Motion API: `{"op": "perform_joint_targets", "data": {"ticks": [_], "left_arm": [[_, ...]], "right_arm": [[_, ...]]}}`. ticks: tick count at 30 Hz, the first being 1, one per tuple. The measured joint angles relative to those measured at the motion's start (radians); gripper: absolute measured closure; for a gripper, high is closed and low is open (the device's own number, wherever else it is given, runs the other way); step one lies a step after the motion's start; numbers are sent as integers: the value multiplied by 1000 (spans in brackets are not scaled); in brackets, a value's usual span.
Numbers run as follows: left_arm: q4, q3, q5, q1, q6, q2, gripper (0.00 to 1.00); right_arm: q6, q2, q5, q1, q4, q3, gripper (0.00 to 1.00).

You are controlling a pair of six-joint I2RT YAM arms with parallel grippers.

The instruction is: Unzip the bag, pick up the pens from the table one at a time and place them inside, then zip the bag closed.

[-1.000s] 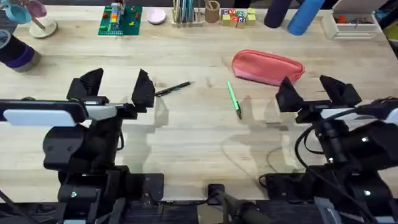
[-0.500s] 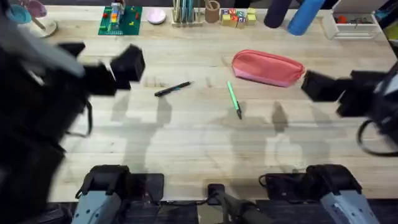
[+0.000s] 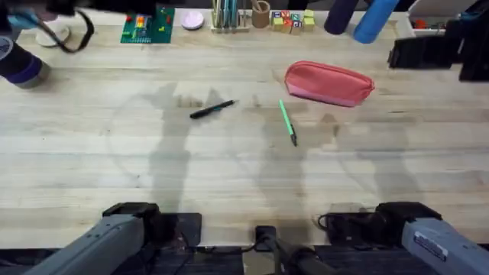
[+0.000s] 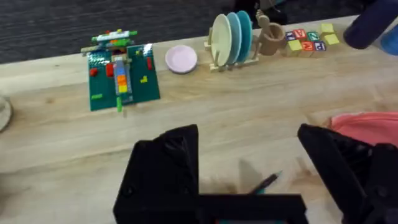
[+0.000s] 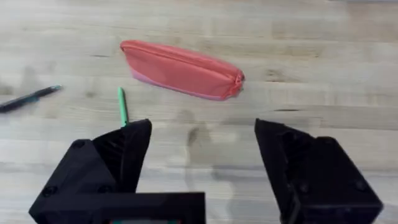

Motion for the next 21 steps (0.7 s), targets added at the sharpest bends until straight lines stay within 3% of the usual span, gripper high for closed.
{"op": "perform_joint_targets", "data": {"ticks": [5,15,18,21], "left_arm": [[-4,47,31,0,9,59,8],[-23,47,51,0,14,60,7],[-23,47,92,0,66,60,7],[-22,47,186,0,165,60,7]], "right_arm": [[0,67,-16,0,-15,79,6],[0,63,-19,0,-18,95,6],[0,63,-19,0,-18,95,6],[0,63,-19,0,-18,95,6]]}}
